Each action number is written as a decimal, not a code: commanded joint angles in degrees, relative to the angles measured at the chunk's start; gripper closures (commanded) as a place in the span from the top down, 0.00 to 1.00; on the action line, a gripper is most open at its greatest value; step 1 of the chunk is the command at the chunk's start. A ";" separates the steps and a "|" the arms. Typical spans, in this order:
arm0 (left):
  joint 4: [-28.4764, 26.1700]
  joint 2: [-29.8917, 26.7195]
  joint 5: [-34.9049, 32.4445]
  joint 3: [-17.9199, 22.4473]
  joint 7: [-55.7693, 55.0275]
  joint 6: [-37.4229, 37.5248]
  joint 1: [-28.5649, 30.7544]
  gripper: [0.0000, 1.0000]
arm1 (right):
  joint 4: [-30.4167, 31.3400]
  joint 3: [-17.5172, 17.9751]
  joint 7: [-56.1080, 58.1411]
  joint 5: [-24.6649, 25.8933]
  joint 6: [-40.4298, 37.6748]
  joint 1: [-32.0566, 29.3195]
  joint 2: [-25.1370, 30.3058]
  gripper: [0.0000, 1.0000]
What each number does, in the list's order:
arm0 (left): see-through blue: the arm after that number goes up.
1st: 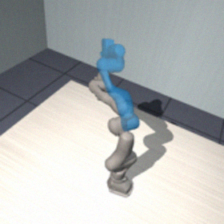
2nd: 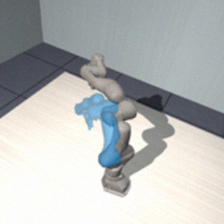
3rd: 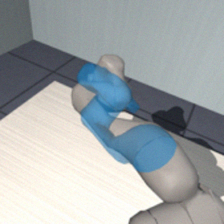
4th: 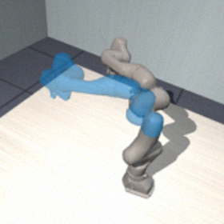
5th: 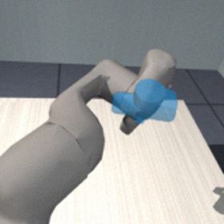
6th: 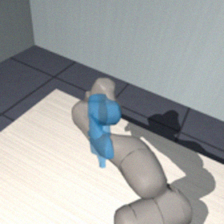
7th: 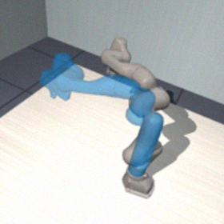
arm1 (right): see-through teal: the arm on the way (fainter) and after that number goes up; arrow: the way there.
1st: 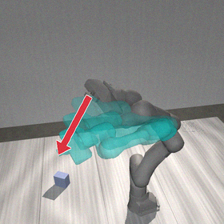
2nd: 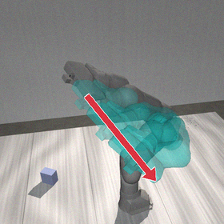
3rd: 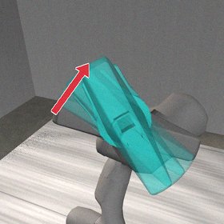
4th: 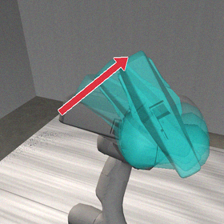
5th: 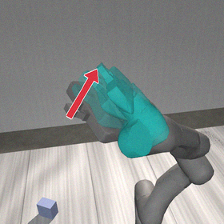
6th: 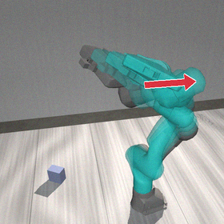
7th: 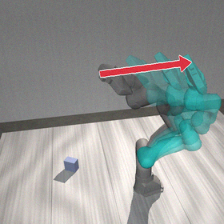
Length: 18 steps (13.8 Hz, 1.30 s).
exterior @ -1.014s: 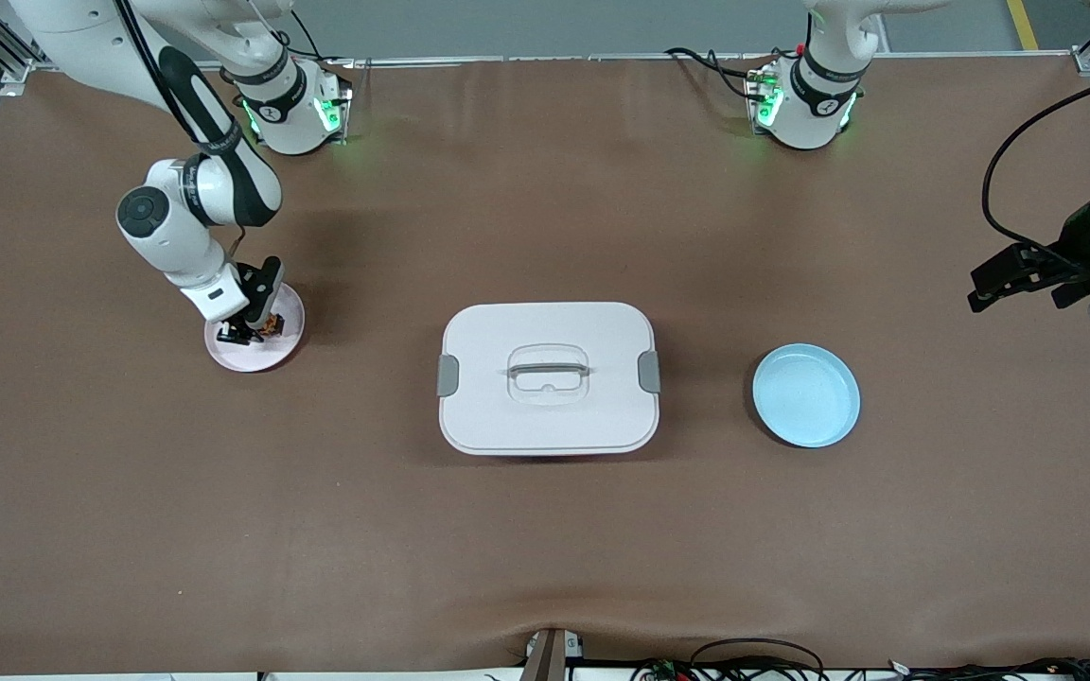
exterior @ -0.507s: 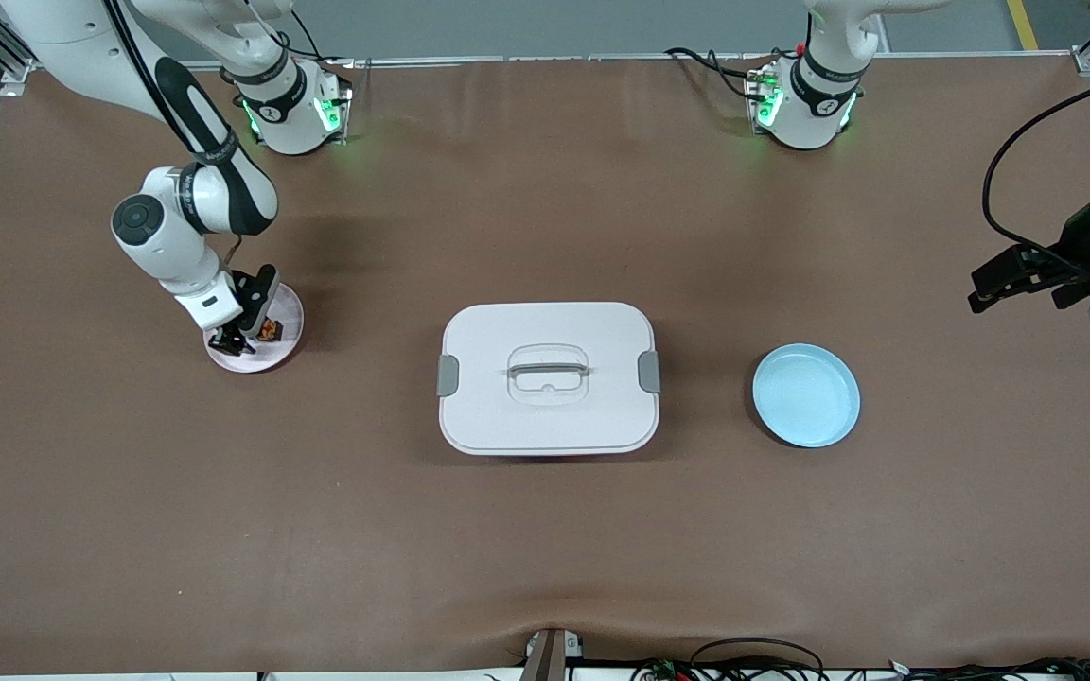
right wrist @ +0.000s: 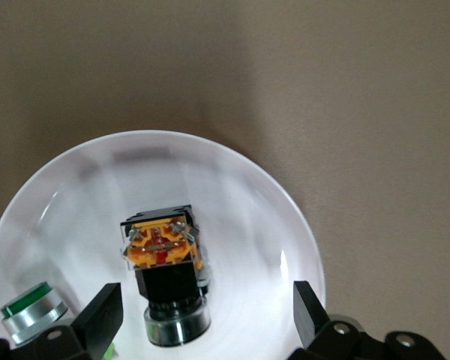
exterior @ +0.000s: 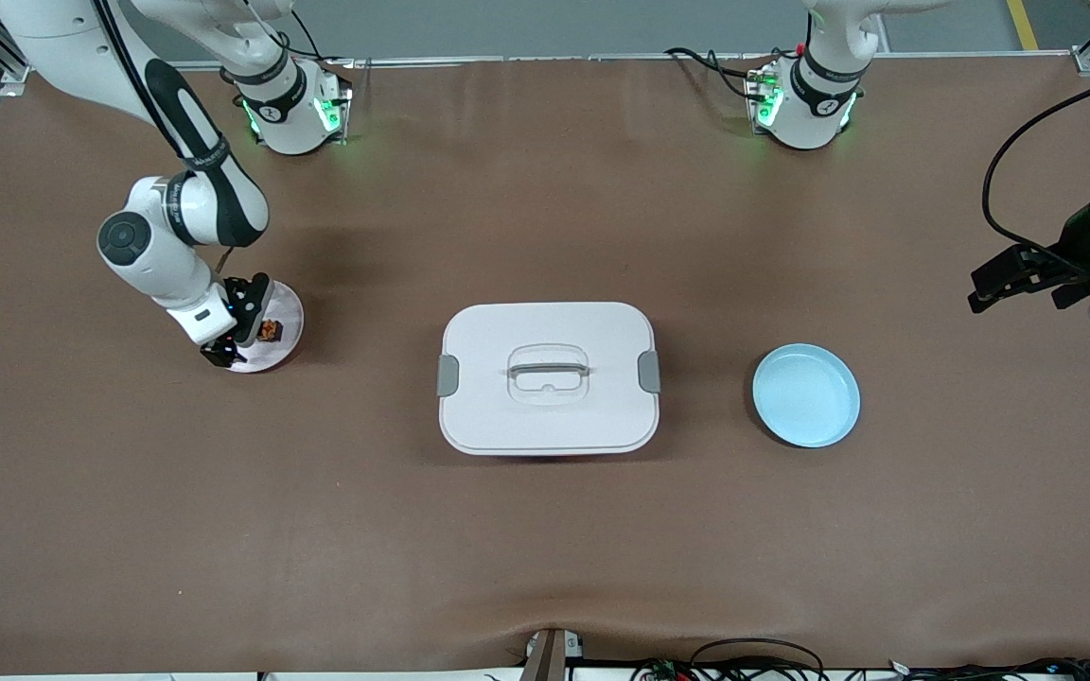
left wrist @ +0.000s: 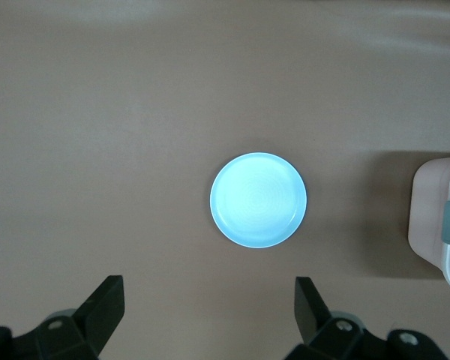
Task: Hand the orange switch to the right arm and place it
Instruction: 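Open the right gripper and raise it away from the dish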
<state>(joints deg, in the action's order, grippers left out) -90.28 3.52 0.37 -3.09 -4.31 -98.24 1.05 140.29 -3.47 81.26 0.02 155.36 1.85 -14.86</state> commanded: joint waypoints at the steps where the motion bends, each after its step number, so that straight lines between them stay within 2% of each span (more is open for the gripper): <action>1: 1.60 0.61 0.07 0.28 0.80 1.21 -0.26 1.00 | -2.99 0.92 0.13 0.07 -7.51 -1.50 3.16 1.00; 3: 1.60 0.61 0.07 0.28 0.80 1.21 -0.26 1.00 | -4.14 0.84 -2.66 -0.63 -11.55 -1.42 5.87 1.00; 6: 1.69 0.61 0.07 0.28 0.80 1.12 -0.26 1.00 | -7.12 0.92 -11.18 -0.63 -21.83 -1.24 9.84 1.00; 11: 1.69 0.61 0.16 0.28 0.89 1.21 -0.17 1.00 | -23.97 0.66 -18.93 0.33 -43.43 -1.68 9.85 1.00; 14: 1.69 0.61 0.16 0.28 0.89 1.21 -0.17 1.00 | -29.62 0.66 -24.63 0.33 -50.76 -2.73 9.85 1.00; 18: 1.69 0.61 0.16 0.28 0.89 1.21 -0.17 1.00 | -39.45 0.75 -41.41 1.38 -60.77 -3.17 9.15 1.00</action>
<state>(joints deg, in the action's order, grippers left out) -90.10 3.54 0.37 -3.09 -4.31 -98.24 1.03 107.04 -3.53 46.28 0.22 99.66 -0.28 -4.44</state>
